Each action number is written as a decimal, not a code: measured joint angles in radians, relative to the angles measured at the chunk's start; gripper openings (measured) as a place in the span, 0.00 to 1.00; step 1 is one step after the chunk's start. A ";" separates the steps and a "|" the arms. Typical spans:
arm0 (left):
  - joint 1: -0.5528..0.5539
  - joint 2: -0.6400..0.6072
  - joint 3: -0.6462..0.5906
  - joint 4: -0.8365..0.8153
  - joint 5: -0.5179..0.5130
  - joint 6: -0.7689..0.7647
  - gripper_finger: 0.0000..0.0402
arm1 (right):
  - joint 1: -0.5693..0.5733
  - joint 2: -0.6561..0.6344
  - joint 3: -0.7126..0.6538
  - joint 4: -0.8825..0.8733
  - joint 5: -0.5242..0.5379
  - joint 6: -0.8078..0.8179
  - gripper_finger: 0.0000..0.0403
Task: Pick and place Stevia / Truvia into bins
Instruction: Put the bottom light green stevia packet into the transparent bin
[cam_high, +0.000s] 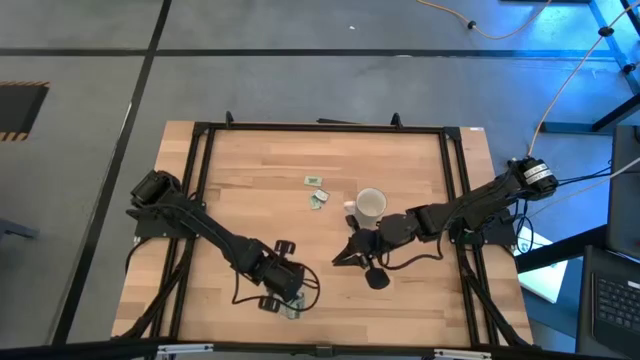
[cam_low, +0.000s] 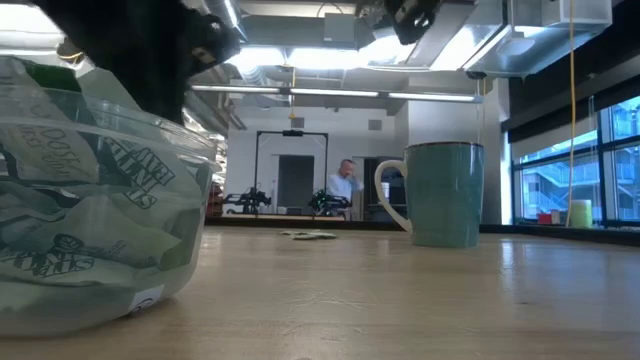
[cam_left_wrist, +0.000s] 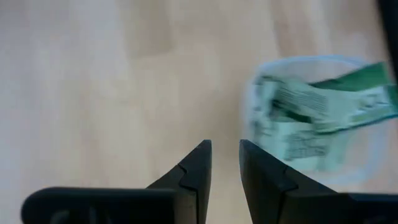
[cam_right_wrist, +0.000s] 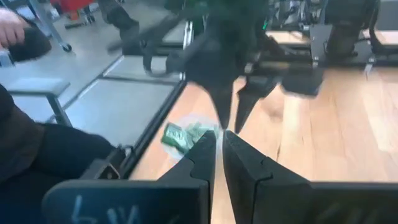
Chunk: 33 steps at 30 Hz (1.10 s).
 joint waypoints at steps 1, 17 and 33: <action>0.006 -0.005 0.000 -0.001 -0.018 0.016 0.19 | -0.001 -0.001 0.000 -0.015 0.001 -0.010 0.09; 0.265 -0.038 0.000 0.002 -0.139 0.319 0.20 | -0.014 -0.250 -0.090 -0.232 0.194 -0.078 0.09; 0.556 -0.025 -0.134 0.359 -0.029 0.520 0.20 | -0.076 -0.691 -0.534 0.059 0.219 -0.076 0.09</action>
